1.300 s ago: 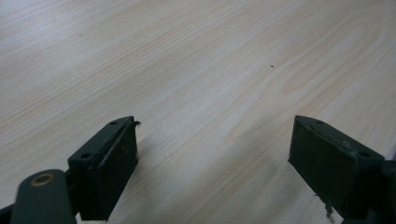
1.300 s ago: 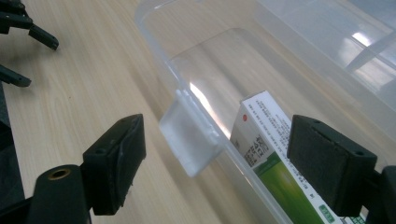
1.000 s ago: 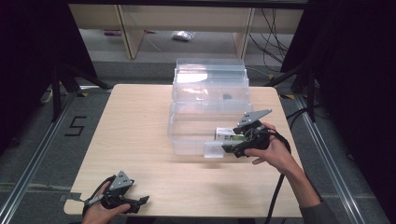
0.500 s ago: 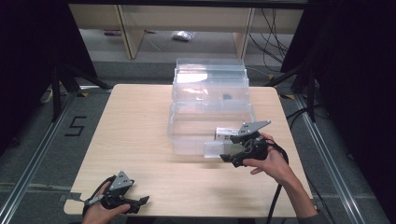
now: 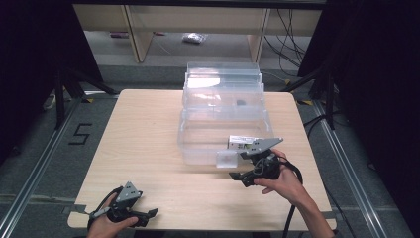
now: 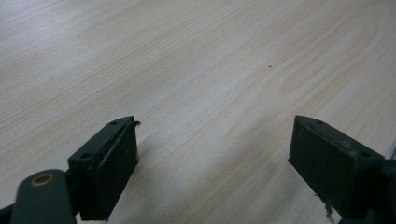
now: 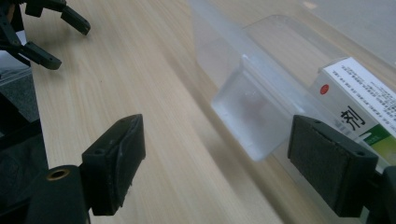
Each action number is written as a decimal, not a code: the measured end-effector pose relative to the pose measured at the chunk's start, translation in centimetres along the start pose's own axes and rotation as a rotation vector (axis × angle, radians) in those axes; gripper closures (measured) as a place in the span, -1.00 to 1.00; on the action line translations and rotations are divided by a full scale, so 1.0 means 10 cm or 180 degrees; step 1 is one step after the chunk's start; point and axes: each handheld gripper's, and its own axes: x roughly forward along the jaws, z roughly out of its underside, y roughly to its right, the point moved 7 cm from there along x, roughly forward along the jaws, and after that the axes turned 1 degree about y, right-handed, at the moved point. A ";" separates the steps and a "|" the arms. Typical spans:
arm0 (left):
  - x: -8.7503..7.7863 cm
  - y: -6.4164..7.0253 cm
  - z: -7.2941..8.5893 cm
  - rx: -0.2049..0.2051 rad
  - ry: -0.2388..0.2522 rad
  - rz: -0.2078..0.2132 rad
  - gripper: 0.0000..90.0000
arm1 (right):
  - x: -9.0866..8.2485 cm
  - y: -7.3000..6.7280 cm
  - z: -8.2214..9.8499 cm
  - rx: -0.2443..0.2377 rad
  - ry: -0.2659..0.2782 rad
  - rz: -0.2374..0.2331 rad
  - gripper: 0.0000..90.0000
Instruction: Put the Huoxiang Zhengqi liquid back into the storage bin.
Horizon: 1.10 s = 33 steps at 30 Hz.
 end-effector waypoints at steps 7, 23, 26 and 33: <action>0.00 0.00 0.00 -0.0007 0.0007 -0.0009 -0.67 | 0.05 -0.07 0.08 0.0022 -0.0029 -0.0017 -0.55; -0.01 0.00 0.00 0.0014 0.0006 -0.0010 -0.67 | 0.10 -0.10 0.31 0.0170 -0.0044 0.0001 -0.55; -0.01 0.00 0.00 0.0018 0.0004 -0.0013 -0.67 | 0.12 -0.12 0.41 0.0235 -0.0094 -0.0015 -0.55; -0.01 0.00 -0.01 0.0025 0.0000 -0.0014 -0.67 | 0.17 -0.13 0.60 0.0278 -0.0178 0.0018 -0.55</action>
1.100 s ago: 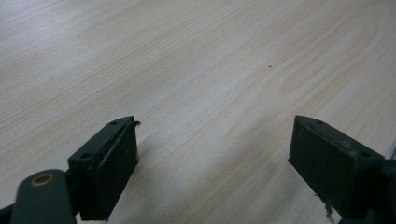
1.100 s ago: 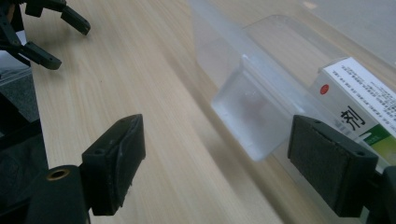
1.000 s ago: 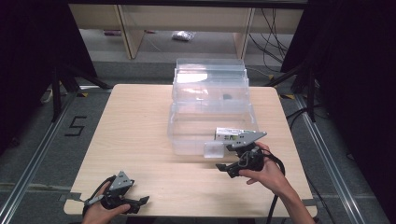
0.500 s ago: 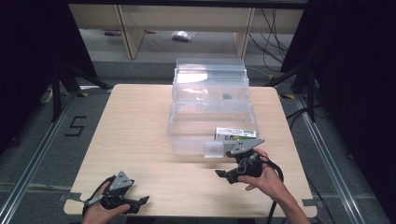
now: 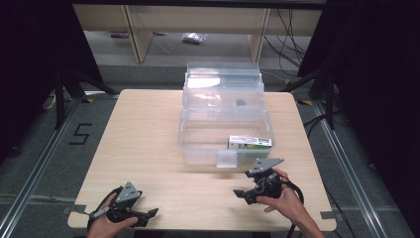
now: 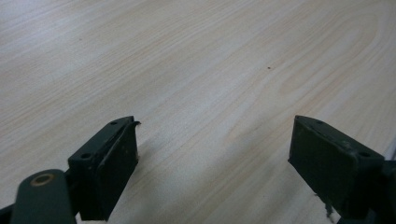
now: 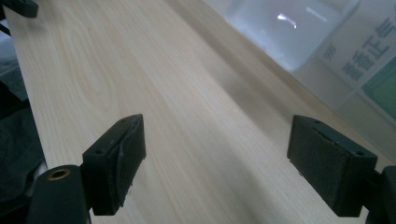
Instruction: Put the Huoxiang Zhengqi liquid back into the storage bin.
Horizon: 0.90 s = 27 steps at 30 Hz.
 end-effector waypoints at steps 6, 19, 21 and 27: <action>0.00 0.00 0.00 -0.0003 0.0013 -0.0004 -0.67 | 0.05 0.02 0.14 0.0002 -0.0134 0.0113 -0.54; 0.00 0.01 0.00 -0.0005 0.0002 0.0006 -0.67 | -0.03 -0.03 0.32 0.0069 -0.0214 0.0072 -0.55; 0.00 0.01 0.00 -0.0006 0.0000 0.0007 -0.67 | -0.04 -0.03 0.33 0.0120 -0.0224 0.0134 -0.55; 0.00 0.01 0.00 -0.0003 -0.0003 0.0008 -0.67 | -0.05 -0.02 0.40 0.0095 -0.0152 0.0167 -0.56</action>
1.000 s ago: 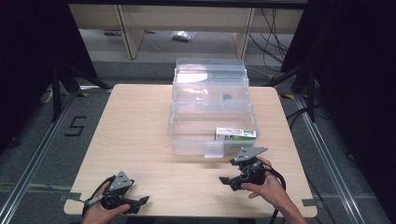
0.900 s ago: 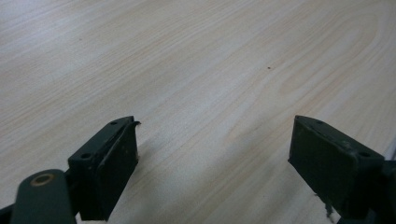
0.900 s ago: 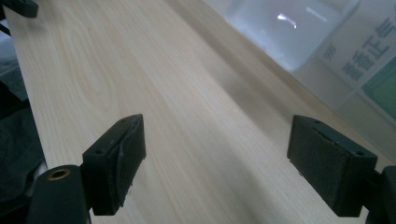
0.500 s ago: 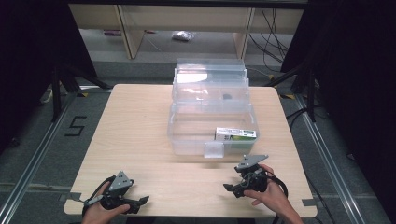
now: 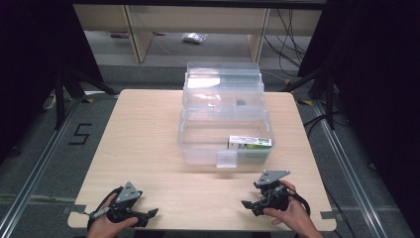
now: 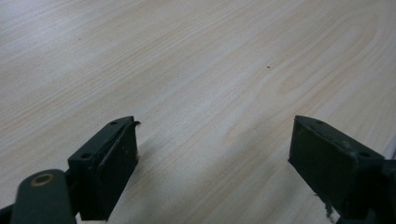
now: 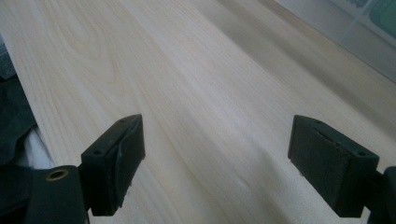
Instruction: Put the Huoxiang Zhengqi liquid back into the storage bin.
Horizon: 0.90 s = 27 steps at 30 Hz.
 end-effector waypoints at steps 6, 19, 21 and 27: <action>0.00 0.00 0.00 -0.0007 0.0008 0.0000 -0.67 | -0.05 -0.03 0.06 0.0073 -0.0070 0.0026 -0.57; 0.00 0.00 0.00 0.0000 0.0012 0.0002 -0.67 | -0.07 -0.06 0.13 0.0086 -0.0038 0.0060 -0.60; 0.00 0.00 0.00 0.0002 0.0010 0.0002 -0.67 | -0.07 -0.06 0.13 0.0036 -0.0079 0.0028 -0.60; 0.00 0.00 0.00 0.0005 0.0015 0.0002 -0.67 | -0.08 -0.06 0.14 0.0070 -0.0105 0.0071 -0.60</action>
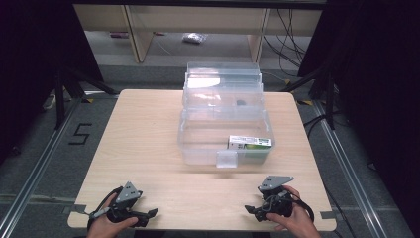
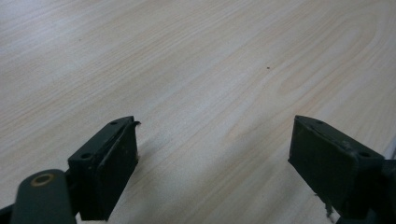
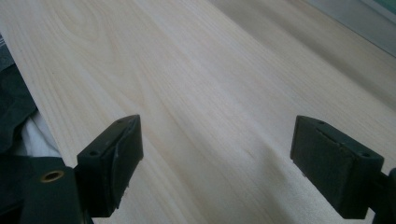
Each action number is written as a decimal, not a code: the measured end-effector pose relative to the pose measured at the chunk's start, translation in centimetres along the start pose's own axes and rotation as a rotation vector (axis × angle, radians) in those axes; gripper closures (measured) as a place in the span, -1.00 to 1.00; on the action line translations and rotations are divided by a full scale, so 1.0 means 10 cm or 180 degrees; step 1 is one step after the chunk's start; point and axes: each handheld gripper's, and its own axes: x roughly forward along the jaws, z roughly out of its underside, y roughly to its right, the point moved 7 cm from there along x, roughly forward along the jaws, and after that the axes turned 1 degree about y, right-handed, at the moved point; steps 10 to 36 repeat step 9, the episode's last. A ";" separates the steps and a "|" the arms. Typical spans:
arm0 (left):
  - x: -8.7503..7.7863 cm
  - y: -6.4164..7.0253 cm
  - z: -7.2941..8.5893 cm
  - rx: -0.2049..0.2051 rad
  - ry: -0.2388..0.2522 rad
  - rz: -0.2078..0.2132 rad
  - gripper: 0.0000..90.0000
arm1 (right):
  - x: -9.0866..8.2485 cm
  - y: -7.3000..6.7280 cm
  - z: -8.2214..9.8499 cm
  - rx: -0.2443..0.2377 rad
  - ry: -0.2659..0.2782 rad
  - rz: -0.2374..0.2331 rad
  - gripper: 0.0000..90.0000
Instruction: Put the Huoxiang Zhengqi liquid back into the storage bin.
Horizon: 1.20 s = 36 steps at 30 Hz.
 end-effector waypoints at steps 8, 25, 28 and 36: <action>0.00 0.00 0.00 0.0001 0.0005 0.0000 -0.67 | 0.01 0.01 0.00 -0.0037 0.0014 -0.0008 -0.60; 0.00 0.00 0.00 0.0001 0.0005 0.0000 -0.67 | 0.01 0.01 0.00 -0.0037 0.0014 -0.0008 -0.60; 0.00 0.00 0.00 0.0001 0.0005 0.0000 -0.67 | 0.01 0.01 0.00 -0.0037 0.0014 -0.0008 -0.60; 0.00 0.00 0.00 0.0001 0.0005 0.0000 -0.67 | 0.01 0.01 0.00 -0.0037 0.0014 -0.0008 -0.60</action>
